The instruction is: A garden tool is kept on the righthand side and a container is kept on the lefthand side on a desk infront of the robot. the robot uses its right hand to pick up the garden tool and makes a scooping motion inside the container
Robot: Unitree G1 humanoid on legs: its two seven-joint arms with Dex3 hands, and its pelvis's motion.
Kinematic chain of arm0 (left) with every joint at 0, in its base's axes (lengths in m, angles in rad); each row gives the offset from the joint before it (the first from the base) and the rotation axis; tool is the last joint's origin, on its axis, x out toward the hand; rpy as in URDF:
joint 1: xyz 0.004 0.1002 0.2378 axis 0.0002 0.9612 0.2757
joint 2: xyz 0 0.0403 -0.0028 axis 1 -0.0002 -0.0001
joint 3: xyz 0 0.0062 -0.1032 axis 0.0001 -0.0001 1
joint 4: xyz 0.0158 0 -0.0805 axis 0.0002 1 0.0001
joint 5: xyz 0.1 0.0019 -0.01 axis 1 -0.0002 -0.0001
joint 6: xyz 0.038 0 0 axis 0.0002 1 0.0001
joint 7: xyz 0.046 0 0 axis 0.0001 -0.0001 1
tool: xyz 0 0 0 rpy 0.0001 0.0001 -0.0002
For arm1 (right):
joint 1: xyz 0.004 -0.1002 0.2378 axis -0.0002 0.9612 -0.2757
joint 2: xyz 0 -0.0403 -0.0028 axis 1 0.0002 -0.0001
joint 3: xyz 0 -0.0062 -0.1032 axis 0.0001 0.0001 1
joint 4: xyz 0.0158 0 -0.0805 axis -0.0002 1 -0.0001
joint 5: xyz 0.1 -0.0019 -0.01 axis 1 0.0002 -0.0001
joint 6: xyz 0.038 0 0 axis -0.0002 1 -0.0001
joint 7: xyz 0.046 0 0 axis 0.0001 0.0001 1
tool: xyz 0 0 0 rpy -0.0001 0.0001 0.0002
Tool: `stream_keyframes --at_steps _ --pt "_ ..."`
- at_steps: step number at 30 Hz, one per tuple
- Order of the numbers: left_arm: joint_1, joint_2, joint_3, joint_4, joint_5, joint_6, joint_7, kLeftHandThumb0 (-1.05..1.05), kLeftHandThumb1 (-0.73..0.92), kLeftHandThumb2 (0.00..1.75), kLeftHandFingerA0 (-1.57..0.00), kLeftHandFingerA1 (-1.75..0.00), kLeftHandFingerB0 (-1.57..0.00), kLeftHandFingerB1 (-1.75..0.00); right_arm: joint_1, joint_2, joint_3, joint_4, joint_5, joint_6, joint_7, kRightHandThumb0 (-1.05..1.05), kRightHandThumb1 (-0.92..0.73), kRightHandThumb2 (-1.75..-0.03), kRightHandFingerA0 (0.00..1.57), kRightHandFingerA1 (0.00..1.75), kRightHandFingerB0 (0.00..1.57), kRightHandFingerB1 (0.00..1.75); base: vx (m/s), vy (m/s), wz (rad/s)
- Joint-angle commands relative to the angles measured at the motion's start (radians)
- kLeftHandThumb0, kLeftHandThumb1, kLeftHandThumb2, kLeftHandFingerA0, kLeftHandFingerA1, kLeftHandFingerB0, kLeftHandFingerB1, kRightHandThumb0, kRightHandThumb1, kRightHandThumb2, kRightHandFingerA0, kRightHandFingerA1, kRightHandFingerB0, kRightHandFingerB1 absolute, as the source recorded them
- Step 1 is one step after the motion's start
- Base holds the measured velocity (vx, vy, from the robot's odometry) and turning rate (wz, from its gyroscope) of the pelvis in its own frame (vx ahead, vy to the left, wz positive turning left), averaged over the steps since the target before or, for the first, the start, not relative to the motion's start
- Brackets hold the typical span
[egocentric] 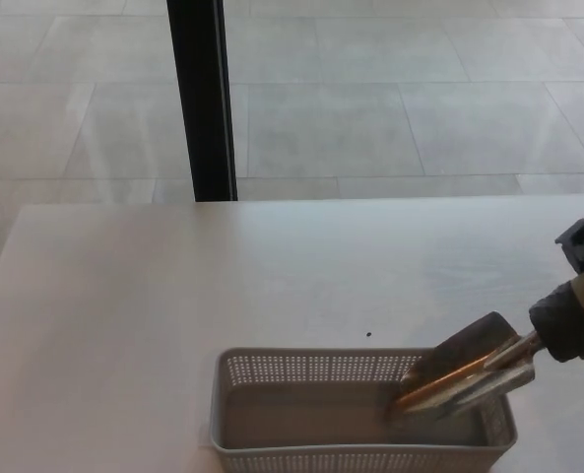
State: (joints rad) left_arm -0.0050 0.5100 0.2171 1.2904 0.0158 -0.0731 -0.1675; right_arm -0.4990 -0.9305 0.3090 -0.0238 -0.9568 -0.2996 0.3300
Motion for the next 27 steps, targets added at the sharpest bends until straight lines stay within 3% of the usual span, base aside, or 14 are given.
stream_keyframes --at_steps 1,2,3,4,5,8,9,17,18,19,22,25,26,27 --pt "-0.013 0.016 0.01 0.01 -0.011 0.029 0.0 -0.46 0.66 0.59 -0.65 -0.66 -0.56 -0.48 0.041 -0.002 0.029 -0.043 -0.146 0.005 -0.069 -0.4 -0.8 -0.74 0.94 1.75 0.75 1.28 0.0 0.0 0.0" --pt "-0.015 0.017 0.004 0.014 -0.004 0.028 0.003 -0.45 0.65 0.59 -0.63 -0.65 -0.58 -0.48 0.048 -0.001 0.029 -0.051 -0.147 0.013 -0.054 -0.46 -0.71 -0.76 1.07 1.71 0.8 1.33 0.0 0.0 0.0" --pt "-0.015 0.015 0.005 0.015 -0.005 0.025 0.005 -0.46 0.65 0.59 -0.64 -0.66 -0.58 -0.49 0.054 -0.001 0.028 -0.058 -0.155 0.02 -0.045 -0.41 -0.8 -0.74 0.9 1.75 0.77 0.93 0.0 0.0 0.0" --pt "-0.015 0.014 0.005 0.014 -0.005 0.023 0.005 -0.46 0.65 0.59 -0.64 -0.66 -0.58 -0.49 0.055 -0.002 0.03 -0.064 -0.163 0.027 -0.027 -0.41 -0.8 -0.74 0.9 1.75 0.77 0.93 0.0 0.0 0.0" --pt "-0.015 0.015 0.002 0.015 -0.002 0.022 0.001 -0.45 0.65 0.59 -0.65 -0.66 -0.59 -0.49 0.061 -0.001 0.031 -0.063 -0.177 0.03 -0.046 -0.42 -0.8 -0.72 0.9 1.74 0.78 0.74 0.0 0.0 0.0" --pt "-0.019 0.015 0.004 0.026 -0.002 0.019 0.006 -0.46 0.66 0.6 -0.61 -0.62 -0.55 -0.47 0.077 0.007 0.027 -0.064 -0.179 0.039 -0.042 -0.42 -0.76 -0.7 0.89 1.74 0.83 0.82 0.0 0.0 0.0" --pt "-0.019 0.016 0.005 0.022 -0.003 0.022 0.01 -0.46 0.67 0.6 -0.58 -0.64 -0.53 -0.47 0.082 0.007 0.026 -0.064 -0.179 0.038 -0.042 -0.42 -0.76 -0.7 0.9 1.75 0.83 0.99 0.0 0.0 0.0" --pt "-0.022 0.017 0.009 0.015 -0.01 0.018 -0.007 -0.46 0.63 0.59 -0.64 -0.65 -0.61 -0.49 0.118 0.03 0.036 -0.088 -0.159 0.051 0.018 -0.37 -0.73 -0.78 0.92 1.75 0.78 1.21 0.0 0.0 0.0" --pt "-0.023 0.017 0.01 0.016 -0.011 0.016 -0.011 -0.46 0.63 0.59 -0.64 -0.65 -0.61 -0.49 0.121 0.039 0.037 -0.087 -0.152 0.057 0.026 -0.37 -0.73 -0.78 0.92 1.75 0.78 1.21 0.0 0.0 0.0" --pt "-0.022 0.017 0.011 0.018 -0.01 0.014 -0.012 -0.47 0.64 0.59 -0.61 -0.64 -0.57 -0.49 0.123 0.048 0.04 -0.09 -0.151 0.061 0.037 -0.4 -0.78 -0.72 0.87 1.72 0.79 0.82 0.0 0.0 0.0" --pt "-0.021 0.017 0.013 0.014 -0.012 0.018 -0.012 -0.48 0.65 0.6 -0.58 -0.66 -0.57 -0.5 0.125 0.085 0.062 -0.099 -0.156 0.079 0.077 -0.4 -0.79 -0.73 0.88 1.7 0.81 0.78 0.0 0.0 0.0" --pt "-0.02 0.01 0.007 0.015 -0.007 0.031 -0.006 -0.44 0.65 0.59 -0.61 -0.64 -0.58 -0.49 0.134 0.127 0.09 -0.118 -0.188 0.088 0.067 -0.41 -0.78 -0.72 0.88 1.75 0.78 1.13 0.0 0.0 0.0" --pt "-0.019 0.008 0.002 0.018 0.0 0.021 -0.005 -0.46 0.65 0.59 -0.63 -0.68 -0.59 -0.5 0.127 0.139 0.098 -0.12 -0.191 0.093 0.081 -0.45 -0.71 -0.78 1.07 1.72 0.81 1.31 0.0 0.0 0.0" --pt "-0.021 0.007 0.002 0.022 0.001 0.023 -0.001 -0.46 0.65 0.59 -0.63 -0.67 -0.59 -0.49 0.113 0.16 0.113 -0.129 -0.207 0.104 0.104 -0.46 -0.63 -1.08 1.15 1.33 0.84 1.08 0.0 0.0 0.0"
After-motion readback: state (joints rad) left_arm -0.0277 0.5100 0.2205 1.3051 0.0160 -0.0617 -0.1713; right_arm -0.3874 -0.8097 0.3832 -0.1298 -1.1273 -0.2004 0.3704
